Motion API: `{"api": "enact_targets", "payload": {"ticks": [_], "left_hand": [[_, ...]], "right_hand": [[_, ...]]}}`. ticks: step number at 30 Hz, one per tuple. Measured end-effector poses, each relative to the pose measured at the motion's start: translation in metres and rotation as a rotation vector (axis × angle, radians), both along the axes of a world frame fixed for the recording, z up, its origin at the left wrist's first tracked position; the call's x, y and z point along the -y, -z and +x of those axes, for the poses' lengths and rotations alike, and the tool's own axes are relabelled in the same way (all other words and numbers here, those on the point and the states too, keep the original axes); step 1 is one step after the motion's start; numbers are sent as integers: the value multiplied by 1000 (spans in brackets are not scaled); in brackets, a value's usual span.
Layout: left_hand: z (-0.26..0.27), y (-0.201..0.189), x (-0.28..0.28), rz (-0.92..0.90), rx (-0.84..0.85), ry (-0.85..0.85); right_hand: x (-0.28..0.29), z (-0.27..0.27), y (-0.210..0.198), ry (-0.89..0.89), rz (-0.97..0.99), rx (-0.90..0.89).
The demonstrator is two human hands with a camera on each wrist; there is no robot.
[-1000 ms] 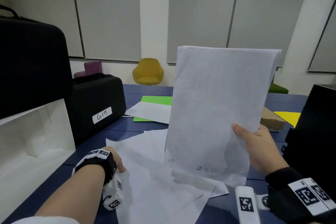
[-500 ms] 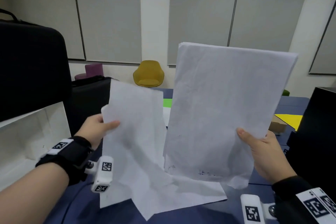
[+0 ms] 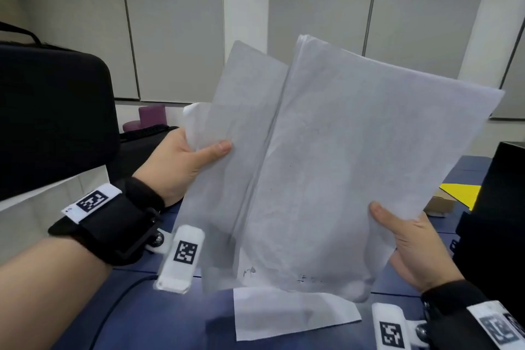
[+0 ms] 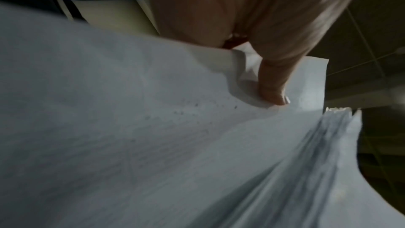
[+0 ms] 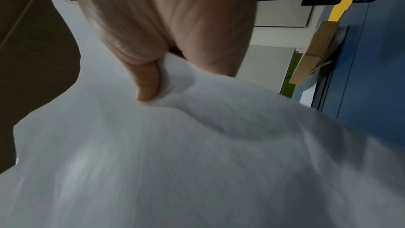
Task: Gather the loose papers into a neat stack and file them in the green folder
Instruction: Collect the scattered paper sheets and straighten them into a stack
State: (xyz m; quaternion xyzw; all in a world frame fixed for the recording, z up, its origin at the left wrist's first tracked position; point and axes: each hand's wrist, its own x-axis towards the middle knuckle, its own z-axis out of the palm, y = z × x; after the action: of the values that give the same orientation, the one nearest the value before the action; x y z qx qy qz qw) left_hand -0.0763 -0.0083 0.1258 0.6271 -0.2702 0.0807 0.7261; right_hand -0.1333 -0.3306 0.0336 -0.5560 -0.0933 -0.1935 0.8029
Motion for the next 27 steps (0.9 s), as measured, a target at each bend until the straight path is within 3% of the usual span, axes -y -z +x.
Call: {"api": "enact_targets", "payload": {"ticks": [9,12,17,23,27], "left_hand": [[4,0,33,65,-85,120],[2,5,43,114,-134,181],[-4,22,50,96,-337,297],[-11,43,69,248,-330,66],[-9,39,72,301,-316,19]], "right_hand": [[-3,-6,-7,-39,-90,-44],[-2,-4,-1,61,-168,-24],[5,0,9,154,-74,-19],[-5,4,10,246,-145,-55],[-8,6,3,381,-228,-33]]}}
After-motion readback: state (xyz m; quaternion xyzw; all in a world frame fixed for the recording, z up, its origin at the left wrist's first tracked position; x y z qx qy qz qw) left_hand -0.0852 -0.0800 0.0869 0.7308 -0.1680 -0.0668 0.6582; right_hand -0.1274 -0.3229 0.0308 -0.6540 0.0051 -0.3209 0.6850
